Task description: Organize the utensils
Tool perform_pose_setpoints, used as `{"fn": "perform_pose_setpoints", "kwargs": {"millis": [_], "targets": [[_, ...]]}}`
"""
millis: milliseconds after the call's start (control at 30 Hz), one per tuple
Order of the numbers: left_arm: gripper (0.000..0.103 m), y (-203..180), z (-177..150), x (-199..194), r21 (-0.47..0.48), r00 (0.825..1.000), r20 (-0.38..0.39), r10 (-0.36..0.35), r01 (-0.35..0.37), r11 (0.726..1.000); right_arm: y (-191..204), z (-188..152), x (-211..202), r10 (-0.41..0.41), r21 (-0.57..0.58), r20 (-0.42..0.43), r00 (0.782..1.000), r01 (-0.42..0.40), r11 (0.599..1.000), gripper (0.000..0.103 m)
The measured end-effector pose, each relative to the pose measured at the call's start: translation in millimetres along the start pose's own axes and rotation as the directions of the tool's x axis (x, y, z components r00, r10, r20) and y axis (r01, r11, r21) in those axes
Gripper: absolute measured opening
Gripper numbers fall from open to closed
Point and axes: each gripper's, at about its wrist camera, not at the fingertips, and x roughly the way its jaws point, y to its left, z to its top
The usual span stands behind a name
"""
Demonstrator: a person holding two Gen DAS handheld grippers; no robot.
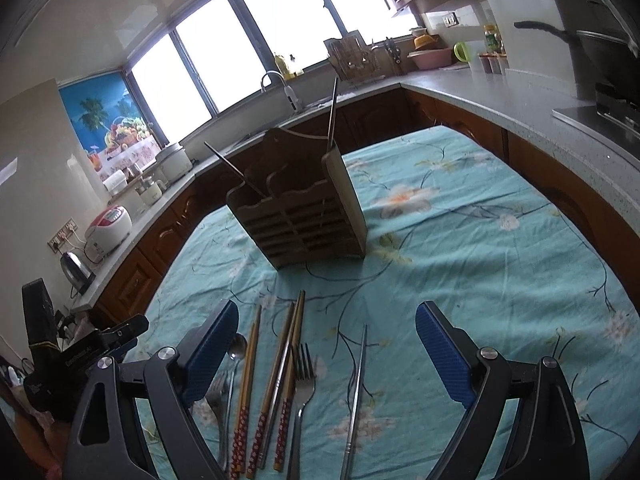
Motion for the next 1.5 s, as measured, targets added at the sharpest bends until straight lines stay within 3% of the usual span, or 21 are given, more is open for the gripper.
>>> {"fn": "perform_pose_setpoints", "kwargs": {"millis": [433, 667, 967, 1167, 1300, 1433, 1500], "targets": [[0.083, -28, 16, 52, 0.095, 0.993, -0.103, 0.053, -0.044, 0.995, 0, -15, 39, -0.076, -0.072, -0.136, 0.988, 0.066, 0.995, 0.09], [0.075, -42, 27, 92, 0.137, 0.985, -0.165, 0.053, -0.03, 0.99, -6, -19, 64, -0.109, -0.089, -0.212, 0.971, 0.092, 0.992, 0.065], [0.057, -65, 35, 153, 0.233, 0.965, -0.255, 0.065, -0.004, 0.973, -15, -23, 90, -0.129, -0.099, -0.286, 0.95, 0.105, 0.99, 0.046], [0.038, -69, 32, 185, 0.245, 0.943, -0.322, 0.082, 0.0, 0.969, -19, -27, 101, -0.15, -0.115, -0.321, 0.935, 0.119, 0.986, 0.036], [0.035, -77, 32, 193, 0.279, 0.944, -0.315, 0.097, -0.005, 0.96, -12, -29, 104, -0.19, -0.183, -0.311, 0.931, 0.138, 0.973, 0.034], [0.014, -84, 30, 193, 0.308, 0.946, -0.307, 0.105, -0.006, 0.951, 0, -35, 108, -0.264, -0.286, -0.287, 0.921, 0.181, 0.941, 0.028], [0.008, -84, 30, 193, 0.303, 0.944, -0.318, 0.092, 0.009, 0.953, 2, -36, 108, -0.273, -0.307, -0.279, 0.921, 0.184, 0.934, 0.015]]}}
